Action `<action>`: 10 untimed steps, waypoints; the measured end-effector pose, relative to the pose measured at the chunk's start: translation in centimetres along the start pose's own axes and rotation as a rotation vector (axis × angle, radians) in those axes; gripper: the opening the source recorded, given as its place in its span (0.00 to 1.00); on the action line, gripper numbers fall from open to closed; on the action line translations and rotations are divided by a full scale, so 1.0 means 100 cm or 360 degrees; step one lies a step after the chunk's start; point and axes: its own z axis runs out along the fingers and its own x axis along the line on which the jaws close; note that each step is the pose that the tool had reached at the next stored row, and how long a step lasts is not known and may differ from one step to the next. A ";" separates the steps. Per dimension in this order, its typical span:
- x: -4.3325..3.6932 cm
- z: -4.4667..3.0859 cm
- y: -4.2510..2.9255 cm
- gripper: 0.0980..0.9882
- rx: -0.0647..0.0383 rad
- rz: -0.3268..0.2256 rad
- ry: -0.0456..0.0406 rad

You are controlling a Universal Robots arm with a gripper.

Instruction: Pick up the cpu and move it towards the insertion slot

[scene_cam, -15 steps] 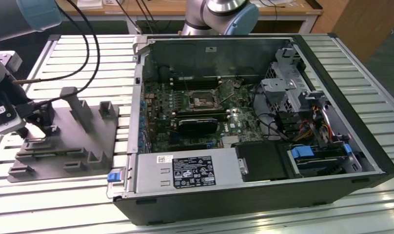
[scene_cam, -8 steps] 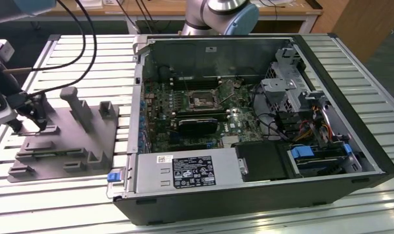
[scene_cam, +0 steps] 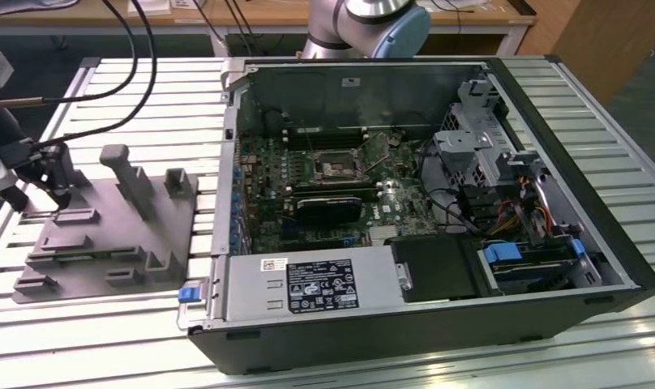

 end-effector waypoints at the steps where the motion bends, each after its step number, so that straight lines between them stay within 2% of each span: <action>1: 0.0000 -0.0024 0.0000 0.50 0.0000 0.0000 0.0000; 3: 0.0000 -0.0070 0.0002 0.50 0.0000 0.0000 0.0000; 10: 0.0000 -0.0140 0.0004 0.50 0.0000 0.0000 0.0000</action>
